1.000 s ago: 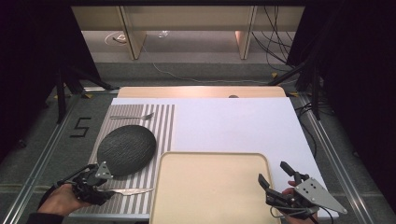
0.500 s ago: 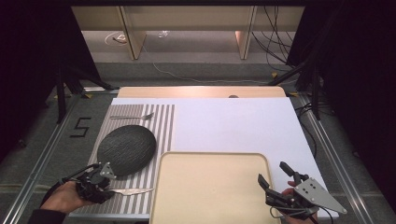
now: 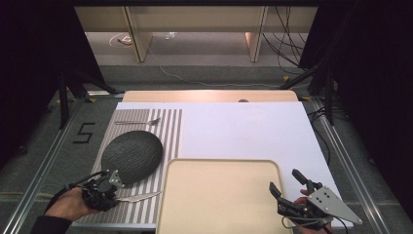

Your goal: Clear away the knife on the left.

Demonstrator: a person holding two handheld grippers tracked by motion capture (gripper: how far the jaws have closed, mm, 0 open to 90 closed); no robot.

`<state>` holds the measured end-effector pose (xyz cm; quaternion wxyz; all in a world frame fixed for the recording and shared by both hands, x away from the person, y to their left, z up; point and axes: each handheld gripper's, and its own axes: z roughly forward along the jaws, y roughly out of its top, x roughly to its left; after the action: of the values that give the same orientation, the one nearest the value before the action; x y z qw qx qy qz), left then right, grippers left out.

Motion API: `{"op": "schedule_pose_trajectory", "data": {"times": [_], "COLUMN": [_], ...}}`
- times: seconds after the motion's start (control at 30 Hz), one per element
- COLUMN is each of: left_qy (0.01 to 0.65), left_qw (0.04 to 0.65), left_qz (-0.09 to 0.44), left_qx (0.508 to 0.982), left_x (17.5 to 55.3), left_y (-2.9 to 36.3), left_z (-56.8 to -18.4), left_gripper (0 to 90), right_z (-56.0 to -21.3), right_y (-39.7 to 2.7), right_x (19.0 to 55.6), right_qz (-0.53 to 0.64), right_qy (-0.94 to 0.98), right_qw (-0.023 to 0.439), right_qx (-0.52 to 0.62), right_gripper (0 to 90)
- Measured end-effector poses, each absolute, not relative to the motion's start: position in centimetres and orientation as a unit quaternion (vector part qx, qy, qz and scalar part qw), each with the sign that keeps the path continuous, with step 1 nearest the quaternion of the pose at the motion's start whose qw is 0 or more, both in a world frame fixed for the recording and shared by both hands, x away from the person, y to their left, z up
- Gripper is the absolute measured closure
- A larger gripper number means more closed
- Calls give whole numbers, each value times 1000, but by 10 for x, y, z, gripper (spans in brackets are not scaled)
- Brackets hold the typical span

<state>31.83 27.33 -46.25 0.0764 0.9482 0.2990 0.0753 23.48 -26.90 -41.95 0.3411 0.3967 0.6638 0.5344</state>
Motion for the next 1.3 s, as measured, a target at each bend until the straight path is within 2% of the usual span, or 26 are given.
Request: {"op": "schedule_pose_trajectory", "data": {"times": [0.13, 0.27, 0.93, 1.3], "left_qy": [287, 269, 283, 289], "left_qw": [71, 58, 71, 91], "left_qz": [76, 74, 78, 64], "left_qx": [952, 959, 953, 951], "left_x": [318, 316, 314, 312], "left_y": [271, 266, 269, 267], "left_z": [-462, -462, -462, -457], "left_gripper": [717, 791, 800, 802], "right_z": [-419, -419, -420, -420], "right_y": [-269, -269, -269, -268], "right_x": [235, 235, 235, 236], "right_qz": [535, 534, 534, 534], "right_qy": [664, 665, 665, 666], "right_qw": [341, 341, 339, 338], "right_qx": [396, 396, 397, 397], "right_gripper": [212, 212, 216, 216]}}
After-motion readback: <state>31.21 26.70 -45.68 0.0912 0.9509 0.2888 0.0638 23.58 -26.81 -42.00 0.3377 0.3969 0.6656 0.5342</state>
